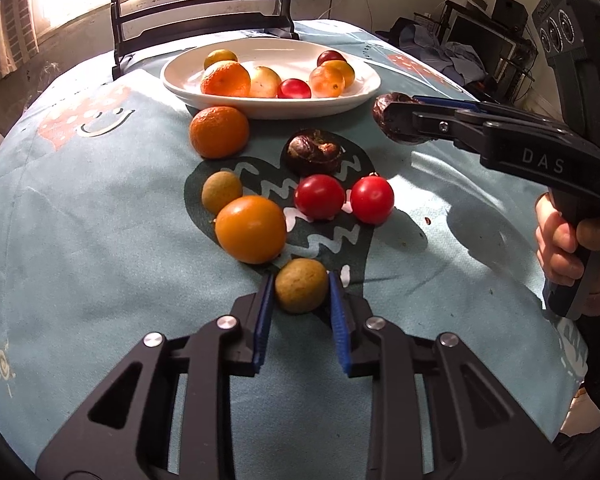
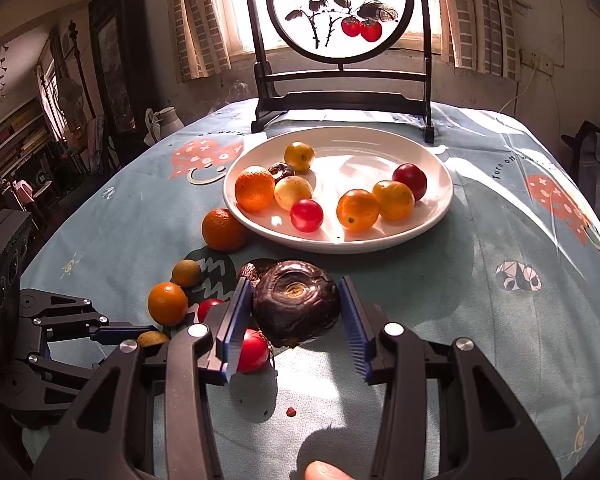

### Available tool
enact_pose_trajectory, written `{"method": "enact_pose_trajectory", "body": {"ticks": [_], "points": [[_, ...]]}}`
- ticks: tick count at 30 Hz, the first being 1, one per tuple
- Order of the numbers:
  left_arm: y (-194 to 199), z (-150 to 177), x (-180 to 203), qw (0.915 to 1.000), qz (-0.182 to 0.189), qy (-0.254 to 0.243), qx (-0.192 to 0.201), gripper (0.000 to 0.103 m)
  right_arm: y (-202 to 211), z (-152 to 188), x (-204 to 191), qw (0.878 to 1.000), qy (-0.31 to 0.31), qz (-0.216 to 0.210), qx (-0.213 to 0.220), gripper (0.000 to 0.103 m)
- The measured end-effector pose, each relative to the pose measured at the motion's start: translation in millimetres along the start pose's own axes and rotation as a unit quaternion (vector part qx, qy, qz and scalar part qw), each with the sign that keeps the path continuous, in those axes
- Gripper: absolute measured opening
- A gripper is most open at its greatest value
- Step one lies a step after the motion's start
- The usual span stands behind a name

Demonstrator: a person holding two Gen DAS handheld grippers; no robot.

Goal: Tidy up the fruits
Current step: 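Lower the brown and yellow-green fruits onto the white plate and open both grippers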

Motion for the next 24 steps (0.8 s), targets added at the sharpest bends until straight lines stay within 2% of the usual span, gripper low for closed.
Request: {"method": "enact_pose_trajectory", "body": {"ticks": [2, 6, 9, 11, 13, 15, 19, 24], "points": [[10, 1, 0, 0.9993, 0.033, 0.0, 0.016, 0.027, 1, 0, 1, 1.0, -0.001, -0.008, 0.003, 0.045], [39, -7, -5, 0.9934, 0.074, 0.024, 0.085, 0.027, 9, -2, 4, 0.999, -0.01, -0.032, 0.04, 0.045], [46, -30, -12, 0.9913, 0.054, 0.053, 0.108, 0.027, 17, -6, 10, 0.996, -0.022, -0.012, 0.09, 0.045], [48, -53, -13, 0.9912, 0.047, 0.058, 0.109, 0.027, 16, -13, 18, 0.994, -0.036, -0.003, 0.104, 0.045], [48, -77, -14, 0.9918, 0.037, 0.057, 0.108, 0.027, 7, -24, 29, 0.994, -0.055, -0.03, 0.094, 0.045], [46, -102, -13, 0.9922, 0.01, 0.051, 0.113, 0.027, -3, -34, 40, 0.992, -0.077, -0.044, 0.087, 0.045], [29, -143, -17, 0.9931, -0.012, 0.049, 0.105, 0.027, -18, -53, 50, 0.993, -0.078, -0.029, 0.088, 0.045], [13, -174, -23, 0.9929, -0.038, 0.044, 0.104, 0.027, -32, -74, 57, 0.993, -0.072, -0.023, 0.091, 0.045]]}}
Point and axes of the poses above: each gripper's, at about its wrist camera, not at the fingertips, and y roughly against the way its jaws point, x to its right, z to its underside, the point moved 2 cm from there along -y, roughly the way its jaws point, and after that the axes turned 14 degrees about -x, right-handed, at the moved point
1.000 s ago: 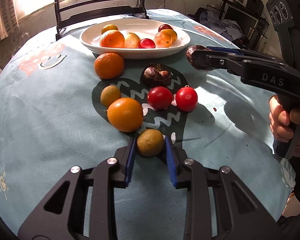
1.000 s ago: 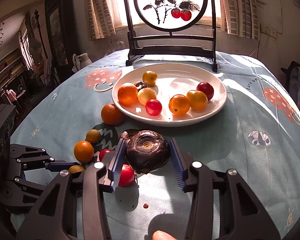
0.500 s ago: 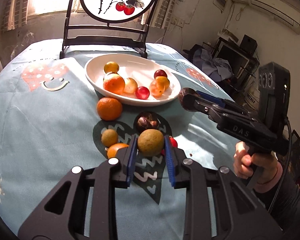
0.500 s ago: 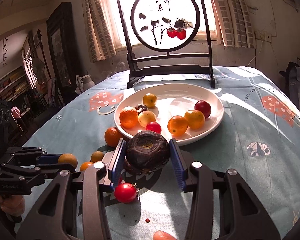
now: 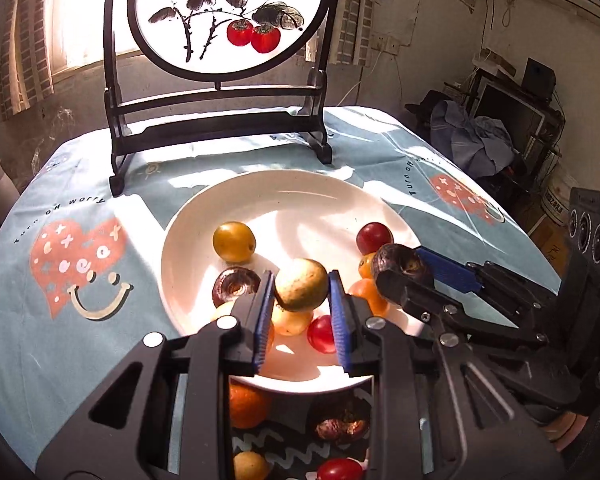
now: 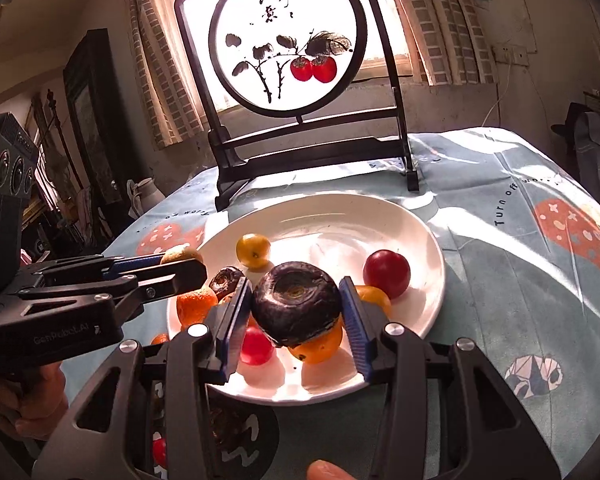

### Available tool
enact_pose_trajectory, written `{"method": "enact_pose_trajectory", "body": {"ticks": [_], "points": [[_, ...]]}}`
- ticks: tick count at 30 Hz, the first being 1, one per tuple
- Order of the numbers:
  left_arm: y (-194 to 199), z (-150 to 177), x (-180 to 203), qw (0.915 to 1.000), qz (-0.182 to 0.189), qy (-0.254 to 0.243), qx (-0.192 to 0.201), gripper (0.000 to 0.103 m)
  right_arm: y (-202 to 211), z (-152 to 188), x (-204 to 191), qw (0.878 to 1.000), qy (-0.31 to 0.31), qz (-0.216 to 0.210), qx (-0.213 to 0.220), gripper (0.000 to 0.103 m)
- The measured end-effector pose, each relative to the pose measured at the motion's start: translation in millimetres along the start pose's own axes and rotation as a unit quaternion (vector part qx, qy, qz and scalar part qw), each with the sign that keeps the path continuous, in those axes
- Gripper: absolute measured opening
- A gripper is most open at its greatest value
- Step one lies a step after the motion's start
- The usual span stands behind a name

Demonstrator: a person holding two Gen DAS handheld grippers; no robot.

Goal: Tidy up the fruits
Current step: 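Lower the brown and yellow-green fruits onto the white plate and open both grippers, then grasp a red tomato with the right gripper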

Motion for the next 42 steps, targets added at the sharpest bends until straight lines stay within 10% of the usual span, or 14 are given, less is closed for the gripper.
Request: {"method": "enact_pose_trajectory", "body": {"ticks": [4, 7, 23, 42], "points": [[6, -8, -16, 0.9964, -0.074, 0.029, 0.03, 0.083, -3, -9, 7, 1.0, -0.005, 0.011, 0.009, 0.063], [24, 1, -33, 0.9959, -0.05, 0.063, 0.04, 0.093, 10, -8, 6, 1.0, -0.004, -0.001, 0.019, 0.064], [61, 127, -90, 0.9754, -0.089, 0.2, 0.024, 0.1, 28, 65, -71, 0.993, 0.078, 0.017, -0.087, 0.064], [55, 132, -84, 0.9784, -0.107, 0.177, 0.007, 0.1, 15, 90, -77, 0.979, 0.106, 0.049, -0.169, 0.064]]}}
Point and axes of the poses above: each gripper's, at about its wrist camera, not at the fingertips, and y roughly against the way its jaws point, x to its right, z to its underside, the point moved 2 cm from there along -y, roughly the way its jaws point, and after that the axes turned 14 degrees about -x, right-handed, at the moved point
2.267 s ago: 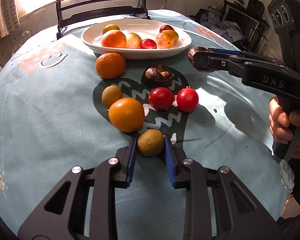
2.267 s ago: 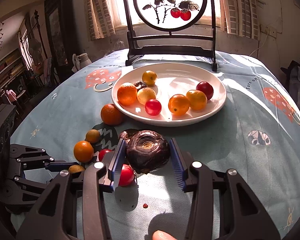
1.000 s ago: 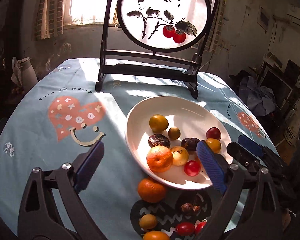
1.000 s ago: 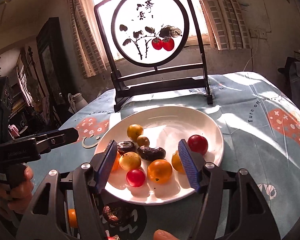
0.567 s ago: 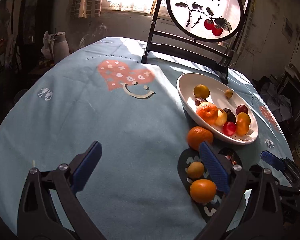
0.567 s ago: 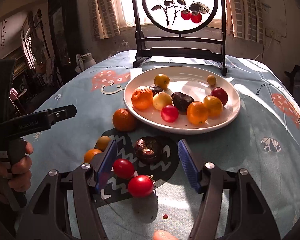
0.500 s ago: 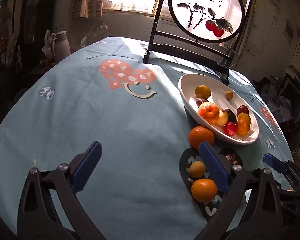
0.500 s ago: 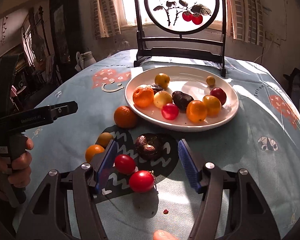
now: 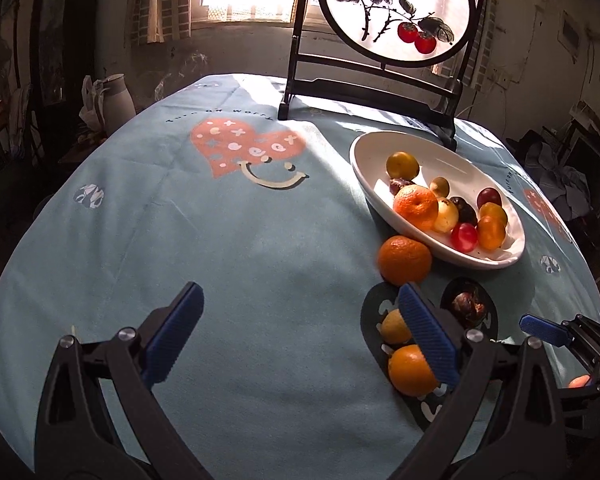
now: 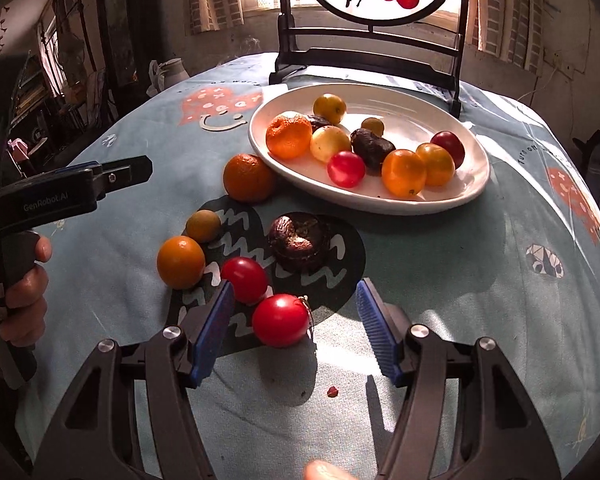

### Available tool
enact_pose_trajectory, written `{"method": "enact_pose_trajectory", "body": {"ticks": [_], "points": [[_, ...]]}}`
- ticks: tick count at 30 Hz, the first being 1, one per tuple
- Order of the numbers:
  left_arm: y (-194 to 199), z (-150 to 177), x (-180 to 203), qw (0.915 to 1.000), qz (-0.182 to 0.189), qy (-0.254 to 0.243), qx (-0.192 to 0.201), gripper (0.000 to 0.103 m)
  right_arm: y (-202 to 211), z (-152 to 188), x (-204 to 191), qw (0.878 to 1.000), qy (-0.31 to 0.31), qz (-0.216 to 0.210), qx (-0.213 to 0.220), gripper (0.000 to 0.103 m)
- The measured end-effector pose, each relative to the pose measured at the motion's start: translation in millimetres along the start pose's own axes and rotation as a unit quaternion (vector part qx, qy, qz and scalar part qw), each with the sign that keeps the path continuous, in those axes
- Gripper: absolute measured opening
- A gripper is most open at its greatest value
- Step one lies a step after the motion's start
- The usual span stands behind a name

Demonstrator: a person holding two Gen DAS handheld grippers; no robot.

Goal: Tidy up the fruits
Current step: 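Grasp a red tomato with the right gripper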

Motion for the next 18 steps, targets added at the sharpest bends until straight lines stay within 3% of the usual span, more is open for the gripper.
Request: {"method": "enact_pose_trajectory", "body": {"ticks": [14, 18], "points": [[0, 0, -4, 1.0, 0.007, 0.005, -0.004, 0.1, -18, 8, -6, 0.999, 0.023, 0.013, -0.04, 0.063], [1, 1, -3, 1.0, 0.005, 0.001, -0.003, 0.1, -22, 9, -6, 0.999, 0.025, 0.012, -0.044, 0.046]]}}
Point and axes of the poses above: each gripper's, at about its wrist camera, not at the fingertips, and y roughly against the way its jaws point, x to its right, z to its underside, the point moved 2 cm from there along -y, roughly the way its jaws point, and after that the axes turned 14 degrees about -x, right-handed, at the moved point
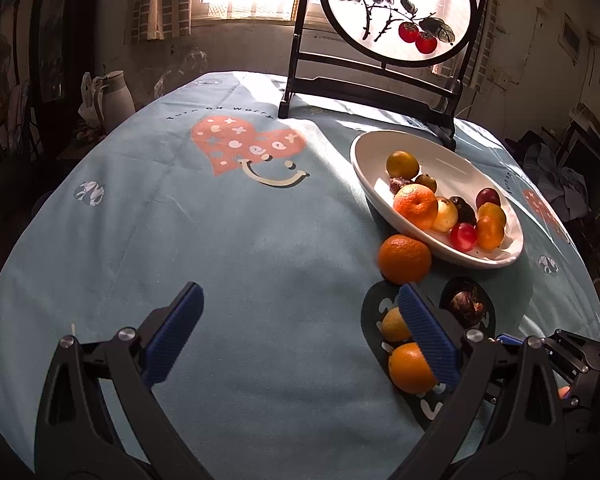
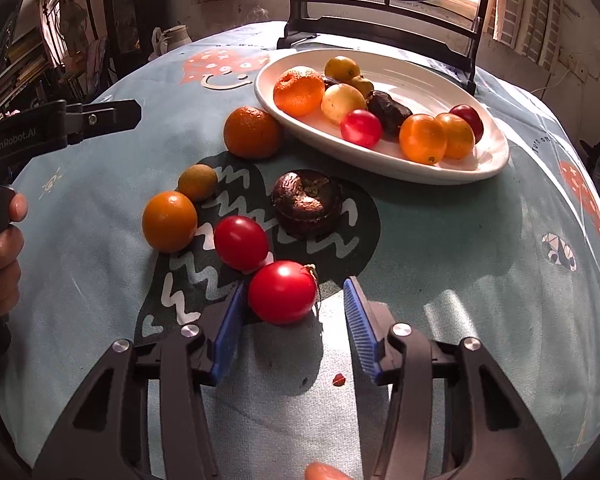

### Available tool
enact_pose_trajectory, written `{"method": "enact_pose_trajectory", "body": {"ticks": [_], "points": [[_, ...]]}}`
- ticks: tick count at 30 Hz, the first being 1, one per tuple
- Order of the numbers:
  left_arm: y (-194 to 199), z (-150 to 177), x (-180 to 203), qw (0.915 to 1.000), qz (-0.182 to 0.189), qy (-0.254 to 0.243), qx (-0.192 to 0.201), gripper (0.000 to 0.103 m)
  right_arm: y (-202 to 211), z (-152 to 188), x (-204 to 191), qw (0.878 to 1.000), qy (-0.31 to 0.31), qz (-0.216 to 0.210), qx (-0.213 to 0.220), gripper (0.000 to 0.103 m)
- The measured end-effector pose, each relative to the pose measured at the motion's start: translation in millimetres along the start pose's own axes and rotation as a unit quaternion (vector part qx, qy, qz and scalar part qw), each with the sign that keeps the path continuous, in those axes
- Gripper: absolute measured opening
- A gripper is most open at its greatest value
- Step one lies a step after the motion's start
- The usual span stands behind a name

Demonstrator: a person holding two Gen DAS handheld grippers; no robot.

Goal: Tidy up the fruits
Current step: 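Grasp a red tomato with the right gripper, then close the left gripper on an orange while the right gripper holds the red tomato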

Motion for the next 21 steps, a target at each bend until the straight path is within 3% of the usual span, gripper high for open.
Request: {"method": "enact_pose_trajectory", "body": {"ticks": [4, 6, 9, 11, 12, 14, 16, 18, 21], "points": [[1, 0, 1, 1.0, 0.003, -0.001, 0.0, 0.1, 1, 1, 0, 1.0, 0.004, -0.011, 0.004, 0.035], [1, 0, 1, 1.0, 0.008, -0.002, -0.005, 0.1, 3, 0, 1, 1.0, 0.001, -0.022, 0.002, 0.033], [4, 4, 4, 0.9993, 0.032, -0.016, -0.011, 0.099, 7, 0, 17, 0.996, -0.037, -0.083, -0.002, 0.034], [8, 9, 13, 0.9975, 0.054, -0.045, -0.011, 0.097, 9, 0, 30, 0.992, -0.07, -0.103, 0.0, 0.034], [8, 12, 19, 0.9957, 0.063, -0.066, -0.013, 0.094, 9, 1, 34, 0.992, -0.08, -0.097, 0.0, 0.034], [8, 21, 35, 0.9911, 0.068, -0.113, -0.019, 0.073, 7, 2, 40, 0.991, -0.097, -0.088, -0.003, 0.033], [3, 29, 48, 0.9848, 0.088, -0.145, -0.039, 0.06, 5, 2, 41, 0.99, -0.103, -0.093, -0.006, 0.033], [-4, 37, 58, 0.9785, 0.11, -0.162, -0.064, 0.057, 6, 3, 40, 0.991, -0.101, -0.089, -0.005, 0.033], [-10, 43, 65, 0.9765, 0.101, -0.176, -0.071, 0.055, 6, 3, 39, 0.991, -0.1, -0.085, -0.005, 0.033]]}}
Point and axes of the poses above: each gripper's, at about its wrist camera, not at the fingertips, and y roughly against the way its jaws point, x to its right, z to its underside, the point moved 2 cm from there along -y, roughly the way its jaws point, and after that the axes turned 14 degrees about -x, right-handed, at the moved point
